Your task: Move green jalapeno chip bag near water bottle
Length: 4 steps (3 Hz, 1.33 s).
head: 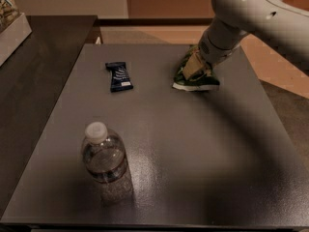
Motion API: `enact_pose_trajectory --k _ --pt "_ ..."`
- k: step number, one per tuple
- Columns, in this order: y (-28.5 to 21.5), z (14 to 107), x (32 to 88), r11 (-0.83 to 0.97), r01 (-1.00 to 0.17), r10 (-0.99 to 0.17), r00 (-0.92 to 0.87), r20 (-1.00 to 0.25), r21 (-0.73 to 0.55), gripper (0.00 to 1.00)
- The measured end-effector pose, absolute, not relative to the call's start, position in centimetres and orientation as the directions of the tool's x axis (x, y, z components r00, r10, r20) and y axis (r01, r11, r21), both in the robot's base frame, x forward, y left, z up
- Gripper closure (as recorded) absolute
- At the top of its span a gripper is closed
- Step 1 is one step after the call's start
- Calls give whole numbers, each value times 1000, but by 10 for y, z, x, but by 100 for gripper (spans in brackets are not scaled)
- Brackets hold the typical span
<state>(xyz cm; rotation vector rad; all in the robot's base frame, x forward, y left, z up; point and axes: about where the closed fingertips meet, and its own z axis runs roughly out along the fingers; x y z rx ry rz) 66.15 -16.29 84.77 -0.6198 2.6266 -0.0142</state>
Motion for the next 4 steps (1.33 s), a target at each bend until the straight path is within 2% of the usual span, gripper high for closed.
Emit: enact_pose_trajectory --k 3,4 --pt "-163 849 661 899 -423 -428 -803 -415 -108 13" --pt "-163 849 661 899 -423 -428 -803 -414 -108 0"
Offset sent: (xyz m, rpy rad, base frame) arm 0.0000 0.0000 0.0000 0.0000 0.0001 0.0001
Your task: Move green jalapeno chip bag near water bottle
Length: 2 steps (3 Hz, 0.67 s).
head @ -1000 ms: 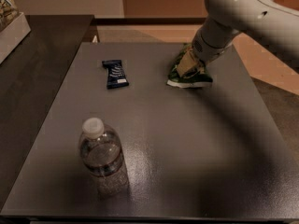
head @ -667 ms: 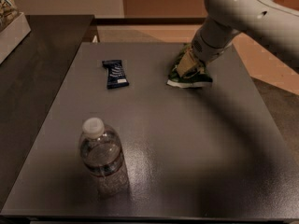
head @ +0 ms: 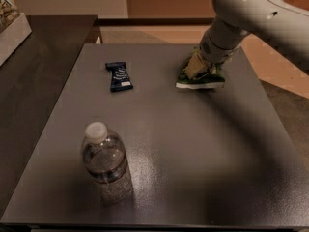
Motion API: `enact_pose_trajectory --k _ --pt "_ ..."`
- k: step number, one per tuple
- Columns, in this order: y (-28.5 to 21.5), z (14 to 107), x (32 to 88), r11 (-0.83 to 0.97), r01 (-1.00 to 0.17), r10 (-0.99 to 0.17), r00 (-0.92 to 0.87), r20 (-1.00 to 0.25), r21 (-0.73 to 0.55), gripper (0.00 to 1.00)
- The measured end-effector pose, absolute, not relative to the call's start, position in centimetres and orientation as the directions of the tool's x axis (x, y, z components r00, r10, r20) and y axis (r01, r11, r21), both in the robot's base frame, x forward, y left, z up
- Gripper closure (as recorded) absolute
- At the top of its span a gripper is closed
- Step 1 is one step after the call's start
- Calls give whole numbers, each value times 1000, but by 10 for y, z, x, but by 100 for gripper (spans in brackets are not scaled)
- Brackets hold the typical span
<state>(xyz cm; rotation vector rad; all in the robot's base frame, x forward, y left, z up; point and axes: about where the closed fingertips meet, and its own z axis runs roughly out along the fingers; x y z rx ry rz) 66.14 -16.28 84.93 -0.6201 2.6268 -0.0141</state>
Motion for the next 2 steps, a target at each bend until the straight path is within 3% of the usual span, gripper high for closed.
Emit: enact_pose_trajectory --k 2 --pt "-163 850 661 902 -421 -421 -809 -409 -96 0"
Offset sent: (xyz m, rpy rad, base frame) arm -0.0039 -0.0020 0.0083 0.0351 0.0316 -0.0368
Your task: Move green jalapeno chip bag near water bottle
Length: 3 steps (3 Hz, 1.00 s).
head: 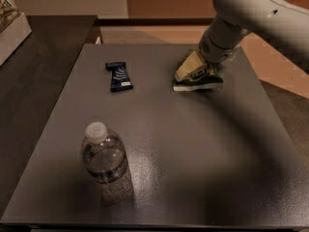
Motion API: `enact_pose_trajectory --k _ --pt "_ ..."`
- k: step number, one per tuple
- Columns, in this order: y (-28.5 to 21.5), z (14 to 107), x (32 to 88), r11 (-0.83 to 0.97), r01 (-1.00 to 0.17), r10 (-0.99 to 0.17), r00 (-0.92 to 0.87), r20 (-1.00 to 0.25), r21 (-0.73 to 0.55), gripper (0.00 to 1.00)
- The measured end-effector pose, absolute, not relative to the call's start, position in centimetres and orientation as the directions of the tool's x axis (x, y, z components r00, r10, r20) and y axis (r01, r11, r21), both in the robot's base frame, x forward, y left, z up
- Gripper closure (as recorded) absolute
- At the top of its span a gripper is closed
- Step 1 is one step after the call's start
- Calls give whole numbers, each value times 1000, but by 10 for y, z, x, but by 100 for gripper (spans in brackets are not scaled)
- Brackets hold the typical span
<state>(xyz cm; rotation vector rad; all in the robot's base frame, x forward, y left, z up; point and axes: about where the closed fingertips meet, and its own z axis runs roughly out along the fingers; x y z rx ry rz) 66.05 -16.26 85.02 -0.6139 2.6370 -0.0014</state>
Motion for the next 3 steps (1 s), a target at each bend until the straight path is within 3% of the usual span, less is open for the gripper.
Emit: enact_pose_trajectory --k 1,3 --pt "-162 853 657 908 -412 -404 -821 -402 -71 0" --pt "-165 867 647 912 -407 -386 -822 -419 -43 40"
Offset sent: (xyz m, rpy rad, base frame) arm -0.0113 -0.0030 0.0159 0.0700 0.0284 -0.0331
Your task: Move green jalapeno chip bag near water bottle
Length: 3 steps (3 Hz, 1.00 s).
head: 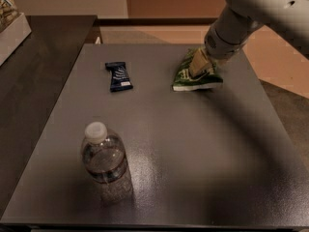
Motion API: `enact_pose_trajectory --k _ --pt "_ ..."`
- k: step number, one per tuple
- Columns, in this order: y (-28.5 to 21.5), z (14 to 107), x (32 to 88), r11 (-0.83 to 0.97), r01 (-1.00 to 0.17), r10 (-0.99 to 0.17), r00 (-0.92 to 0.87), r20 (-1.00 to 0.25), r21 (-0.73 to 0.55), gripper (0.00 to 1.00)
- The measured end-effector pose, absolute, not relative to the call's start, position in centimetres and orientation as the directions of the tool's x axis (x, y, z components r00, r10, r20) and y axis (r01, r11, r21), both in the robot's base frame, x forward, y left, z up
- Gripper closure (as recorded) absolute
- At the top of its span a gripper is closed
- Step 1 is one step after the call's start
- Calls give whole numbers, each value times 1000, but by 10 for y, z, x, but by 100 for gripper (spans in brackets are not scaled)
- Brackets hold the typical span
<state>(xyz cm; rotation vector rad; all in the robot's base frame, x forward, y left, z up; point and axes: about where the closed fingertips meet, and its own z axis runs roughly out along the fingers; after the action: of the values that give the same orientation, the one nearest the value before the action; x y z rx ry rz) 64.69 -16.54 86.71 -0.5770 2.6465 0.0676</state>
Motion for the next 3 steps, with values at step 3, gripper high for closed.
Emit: enact_pose_trajectory --k 3 --pt "-182 908 626 878 -467 -459 -765 -451 -103 100"
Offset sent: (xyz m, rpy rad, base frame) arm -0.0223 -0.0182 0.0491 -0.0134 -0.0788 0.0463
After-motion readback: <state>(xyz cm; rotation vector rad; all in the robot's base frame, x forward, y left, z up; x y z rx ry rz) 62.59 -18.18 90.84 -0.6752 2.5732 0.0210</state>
